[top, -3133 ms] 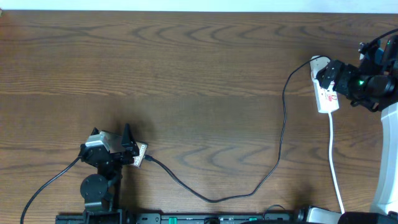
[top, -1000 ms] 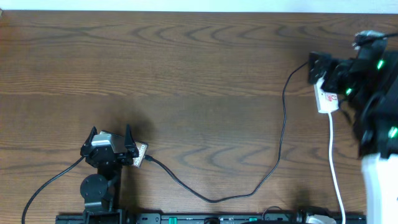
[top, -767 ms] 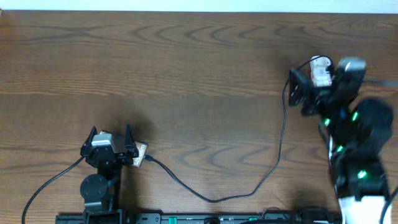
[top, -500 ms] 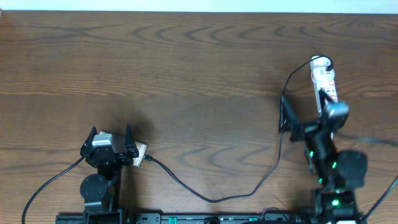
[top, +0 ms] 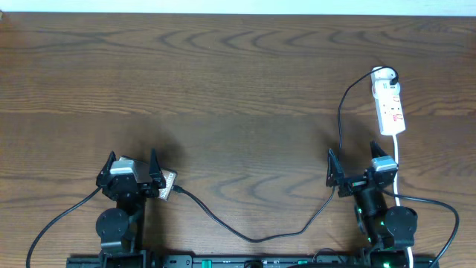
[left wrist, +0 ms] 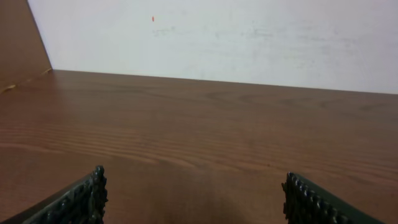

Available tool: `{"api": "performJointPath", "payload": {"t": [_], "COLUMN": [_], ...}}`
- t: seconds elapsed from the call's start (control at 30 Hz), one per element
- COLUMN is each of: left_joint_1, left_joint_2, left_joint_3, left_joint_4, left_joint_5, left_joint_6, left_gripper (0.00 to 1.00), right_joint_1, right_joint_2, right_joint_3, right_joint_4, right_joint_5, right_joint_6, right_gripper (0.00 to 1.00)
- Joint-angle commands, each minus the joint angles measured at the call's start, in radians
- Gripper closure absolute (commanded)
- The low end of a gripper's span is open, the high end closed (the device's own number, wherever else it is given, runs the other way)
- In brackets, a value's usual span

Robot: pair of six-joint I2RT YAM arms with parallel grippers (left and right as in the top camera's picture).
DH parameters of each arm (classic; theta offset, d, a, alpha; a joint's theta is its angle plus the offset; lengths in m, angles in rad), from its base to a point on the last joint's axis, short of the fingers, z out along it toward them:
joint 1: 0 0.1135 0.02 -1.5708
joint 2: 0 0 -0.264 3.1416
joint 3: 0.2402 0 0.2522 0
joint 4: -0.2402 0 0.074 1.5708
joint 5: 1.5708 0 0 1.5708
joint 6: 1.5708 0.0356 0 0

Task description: Plug charger to phone and switch on socket

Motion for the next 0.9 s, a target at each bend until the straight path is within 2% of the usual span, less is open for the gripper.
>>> {"api": "performJointPath", "payload": {"t": [0.0, 0.07, 0.33, 0.87], "left_joint_1": [0.006, 0.006, 0.006, 0.006], "left_joint_2": [-0.006, -0.006, -0.006, -0.006], "left_joint_3": [-0.011, -0.011, -0.011, -0.011], "left_joint_4": [-0.043, -0.043, -0.043, -0.043], "left_joint_5": [0.021, 0.021, 0.021, 0.021], "left_joint_6": [0.006, 0.006, 0.006, 0.006], "left_gripper": [0.12, 0.12, 0.12, 0.12], "right_joint_1": [0.007, 0.007, 0.007, 0.006], "right_joint_2": [-0.051, -0.077, -0.151, -0.150], "right_joint_3": [-0.001, -0.001, -0.001, -0.001], "right_joint_4": [-0.088, -0.170, -0.166, -0.165], "right_joint_5": [0.028, 0.033, 0.056, 0.056], "right_joint_6": [-0.027, -0.029, -0.040, -0.039], "right_gripper": [0.01, 0.01, 0.01, 0.01]}}
